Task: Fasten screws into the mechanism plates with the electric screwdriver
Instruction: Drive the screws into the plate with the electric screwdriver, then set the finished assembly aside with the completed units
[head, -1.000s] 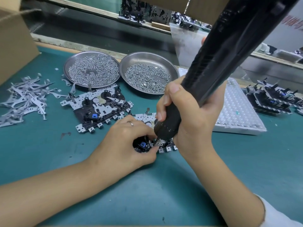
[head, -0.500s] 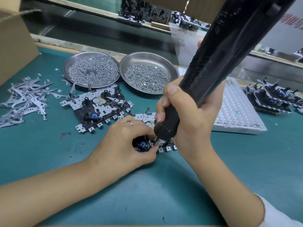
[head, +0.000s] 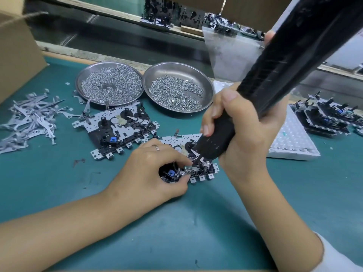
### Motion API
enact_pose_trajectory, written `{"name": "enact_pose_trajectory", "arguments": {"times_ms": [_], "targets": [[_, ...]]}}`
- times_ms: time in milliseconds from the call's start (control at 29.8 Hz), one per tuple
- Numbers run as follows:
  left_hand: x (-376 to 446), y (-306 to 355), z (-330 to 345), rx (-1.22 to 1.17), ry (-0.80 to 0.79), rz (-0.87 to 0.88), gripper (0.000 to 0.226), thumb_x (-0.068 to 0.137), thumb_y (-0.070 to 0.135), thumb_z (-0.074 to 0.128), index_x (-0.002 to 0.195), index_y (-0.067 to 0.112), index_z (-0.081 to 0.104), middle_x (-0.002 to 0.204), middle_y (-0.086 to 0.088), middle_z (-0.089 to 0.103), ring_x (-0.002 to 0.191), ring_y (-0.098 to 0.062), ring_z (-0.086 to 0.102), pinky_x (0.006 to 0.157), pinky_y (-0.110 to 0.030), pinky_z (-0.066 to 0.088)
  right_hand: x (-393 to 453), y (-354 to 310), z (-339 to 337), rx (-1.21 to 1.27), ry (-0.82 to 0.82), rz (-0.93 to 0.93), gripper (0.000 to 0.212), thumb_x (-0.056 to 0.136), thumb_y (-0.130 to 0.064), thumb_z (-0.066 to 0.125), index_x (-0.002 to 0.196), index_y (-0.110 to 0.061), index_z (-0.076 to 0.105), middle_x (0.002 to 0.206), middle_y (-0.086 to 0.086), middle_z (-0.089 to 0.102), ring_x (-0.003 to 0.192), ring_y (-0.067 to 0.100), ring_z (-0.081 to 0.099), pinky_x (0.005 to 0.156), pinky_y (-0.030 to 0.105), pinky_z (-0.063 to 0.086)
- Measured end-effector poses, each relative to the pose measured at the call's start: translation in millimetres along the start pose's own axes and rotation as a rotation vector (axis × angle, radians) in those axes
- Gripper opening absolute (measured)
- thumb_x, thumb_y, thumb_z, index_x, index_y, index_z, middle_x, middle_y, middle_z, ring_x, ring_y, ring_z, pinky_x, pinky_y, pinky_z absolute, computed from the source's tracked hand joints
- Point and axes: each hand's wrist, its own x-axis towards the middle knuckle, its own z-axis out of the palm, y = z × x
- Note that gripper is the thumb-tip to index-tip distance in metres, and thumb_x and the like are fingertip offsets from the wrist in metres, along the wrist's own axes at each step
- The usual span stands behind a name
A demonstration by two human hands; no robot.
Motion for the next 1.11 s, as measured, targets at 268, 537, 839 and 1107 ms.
{"name": "enact_pose_trajectory", "arguments": {"times_ms": [268, 537, 839, 1107], "targets": [[0, 2, 0, 0.033, 0.008, 0.01, 0.02, 0.063, 0.022, 0.073, 0.083, 0.021, 0.075, 0.076, 0.014, 0.068, 0.077, -0.015, 0.062, 0.079, -0.027, 0.046, -2, 10, -4, -0.089, -0.051, 0.085, 0.031, 0.076, -0.008, 0.059, 0.093, -0.009, 0.033, 0.055, 0.016, 0.035, 0.033, 0.021, 0.043, 0.043, 0.021, 0.037], [1, 0, -3, 0.022, -0.038, 0.04, 0.022, 0.066, 0.024, 0.074, 0.087, 0.02, 0.075, 0.079, 0.013, 0.068, 0.08, -0.011, 0.062, 0.08, -0.023, 0.047, -1, 9, -10, -0.135, -0.012, -0.008, 0.054, 0.082, -0.015, 0.064, 0.126, -0.005, 0.033, 0.073, 0.01, 0.056, 0.057, 0.021, 0.058, 0.058, 0.03, 0.048], [7, -7, -13, -0.214, 0.293, -0.071, 0.018, 0.088, 0.037, 0.048, 0.094, 0.034, 0.064, 0.086, 0.015, 0.068, 0.076, 0.002, 0.063, 0.073, -0.011, 0.045, -57, 24, -31, -0.906, -0.083, -0.176, 0.019, 0.086, -0.028, 0.056, 0.101, -0.019, 0.057, 0.096, 0.002, 0.055, 0.087, 0.017, 0.055, 0.078, 0.034, 0.046], [14, -18, -19, -0.125, 0.379, -0.014, 0.022, 0.094, 0.037, 0.041, 0.099, 0.033, 0.062, 0.078, 0.012, 0.066, 0.079, 0.0, 0.062, 0.075, -0.02, 0.048, -78, 18, -13, -1.507, -0.718, -0.257, 0.028, 0.089, -0.041, 0.055, 0.101, -0.019, 0.067, 0.113, 0.007, 0.062, 0.103, 0.031, 0.058, 0.08, 0.036, 0.048]]}}
